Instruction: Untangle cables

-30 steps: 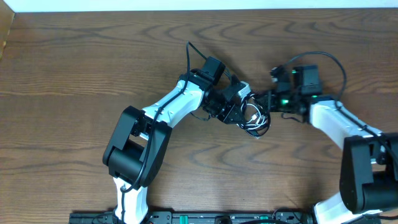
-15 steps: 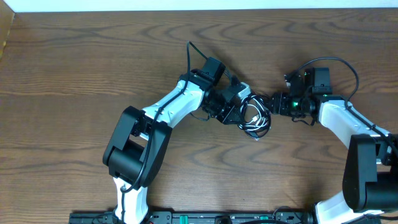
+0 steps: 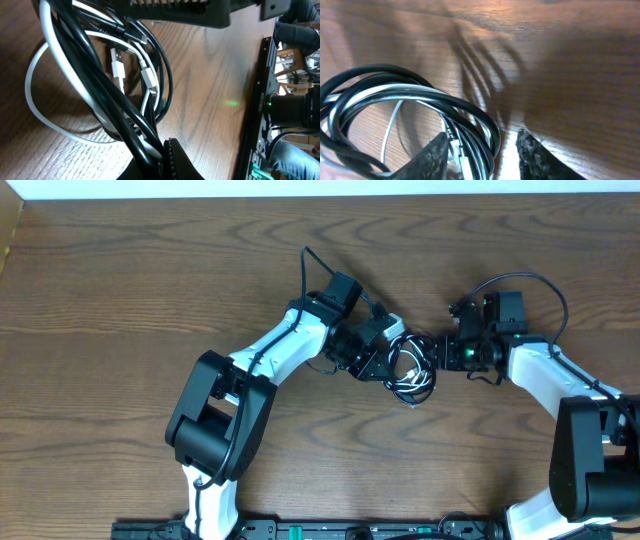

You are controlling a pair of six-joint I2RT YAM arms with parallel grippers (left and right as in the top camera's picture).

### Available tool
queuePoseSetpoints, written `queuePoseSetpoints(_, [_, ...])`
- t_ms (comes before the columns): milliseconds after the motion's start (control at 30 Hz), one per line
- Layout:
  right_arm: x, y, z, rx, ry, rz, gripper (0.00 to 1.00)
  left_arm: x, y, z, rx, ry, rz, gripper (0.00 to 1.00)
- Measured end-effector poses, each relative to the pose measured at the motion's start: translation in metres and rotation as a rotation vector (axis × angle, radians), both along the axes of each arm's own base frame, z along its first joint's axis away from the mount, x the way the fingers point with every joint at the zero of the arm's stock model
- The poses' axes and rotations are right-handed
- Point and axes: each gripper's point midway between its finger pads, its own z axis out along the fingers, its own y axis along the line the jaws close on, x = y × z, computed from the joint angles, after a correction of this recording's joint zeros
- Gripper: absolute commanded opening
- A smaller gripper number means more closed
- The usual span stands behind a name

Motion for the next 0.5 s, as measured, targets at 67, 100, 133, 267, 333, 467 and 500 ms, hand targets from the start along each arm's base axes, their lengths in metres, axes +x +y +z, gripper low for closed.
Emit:
queuePoseSetpoints(67, [0.002, 0.000, 0.000, -0.001, -0.010, 0.004, 0.33, -0.001, -0.001, 0.001, -0.007, 0.004, -0.002, 0.07])
queuePoseSetpoints(100, [0.003, 0.000, 0.001, -0.001, -0.017, 0.005, 0.32, -0.001, -0.001, 0.002, -0.011, 0.007, -0.003, 0.08])
queuePoseSetpoints(133, [0.004, 0.000, 0.002, -0.002, -0.026, 0.006, 0.32, -0.002, -0.002, 0.002, -0.017, 0.009, -0.006, 0.08])
queuePoseSetpoints(267, [0.008, 0.000, 0.002, -0.001, -0.041, 0.007, 0.33, -0.004, -0.004, 0.006, -0.043, 0.021, -0.016, 0.08])
queuePoseSetpoints(333, [0.009, 0.000, -0.001, -0.001, -0.039, 0.007, 0.34, -0.005, -0.004, 0.007, -0.051, 0.019, -0.022, 0.07])
queuePoseSetpoints(467, [0.007, 0.000, -0.010, -0.003, -0.016, 0.010, 0.36, -0.006, -0.005, 0.009, -0.060, 0.021, -0.027, 0.08])
queuePoseSetpoints(500, [0.006, 0.001, -0.012, -0.004, -0.012, 0.011, 0.37, -0.006, -0.005, 0.009, -0.062, 0.022, -0.027, 0.08])
